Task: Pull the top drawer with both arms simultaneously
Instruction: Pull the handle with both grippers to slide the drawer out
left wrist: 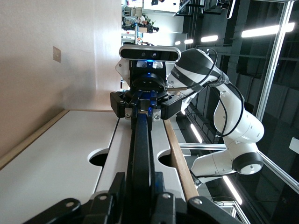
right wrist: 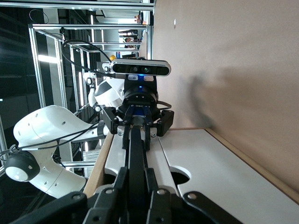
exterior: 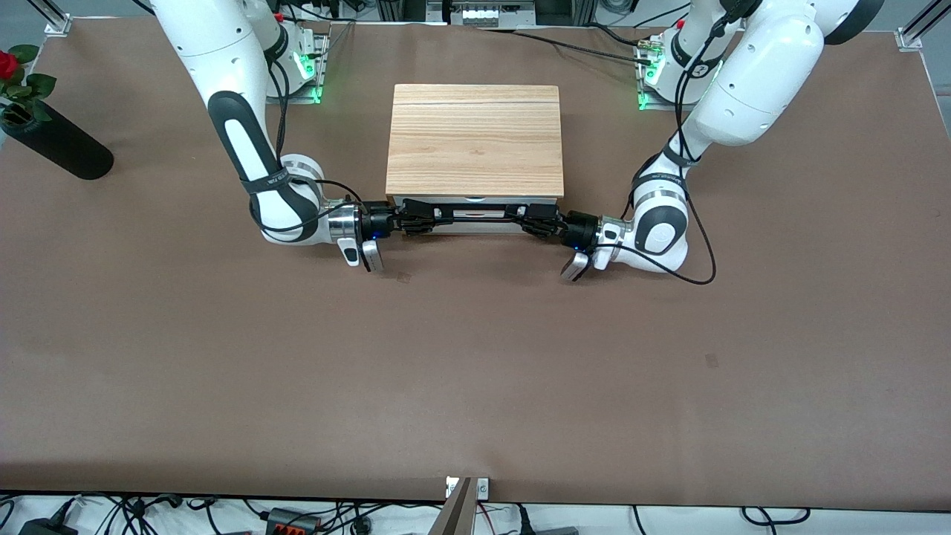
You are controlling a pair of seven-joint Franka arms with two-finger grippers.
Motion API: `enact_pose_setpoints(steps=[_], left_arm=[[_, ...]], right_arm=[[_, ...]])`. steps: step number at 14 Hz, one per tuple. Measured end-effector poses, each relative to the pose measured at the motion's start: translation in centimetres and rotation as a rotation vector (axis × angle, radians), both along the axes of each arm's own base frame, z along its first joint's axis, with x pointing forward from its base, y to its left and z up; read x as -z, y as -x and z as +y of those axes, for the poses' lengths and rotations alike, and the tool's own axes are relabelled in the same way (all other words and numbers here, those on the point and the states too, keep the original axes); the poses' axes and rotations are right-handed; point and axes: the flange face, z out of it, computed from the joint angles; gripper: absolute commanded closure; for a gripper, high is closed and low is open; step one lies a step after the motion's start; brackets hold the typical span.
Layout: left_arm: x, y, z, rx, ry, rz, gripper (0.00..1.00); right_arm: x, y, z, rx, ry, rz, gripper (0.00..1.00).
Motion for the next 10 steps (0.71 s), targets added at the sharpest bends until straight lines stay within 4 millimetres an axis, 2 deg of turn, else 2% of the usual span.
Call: enact_pose_setpoints(steps=[10], left_arm=[[-0.09, 0.06, -0.03, -0.019, 0.013, 0.005, 0.89]], right_arm=[[-0.04, -0.16, -0.04, 0.003, 0.002, -0.003, 0.91]])
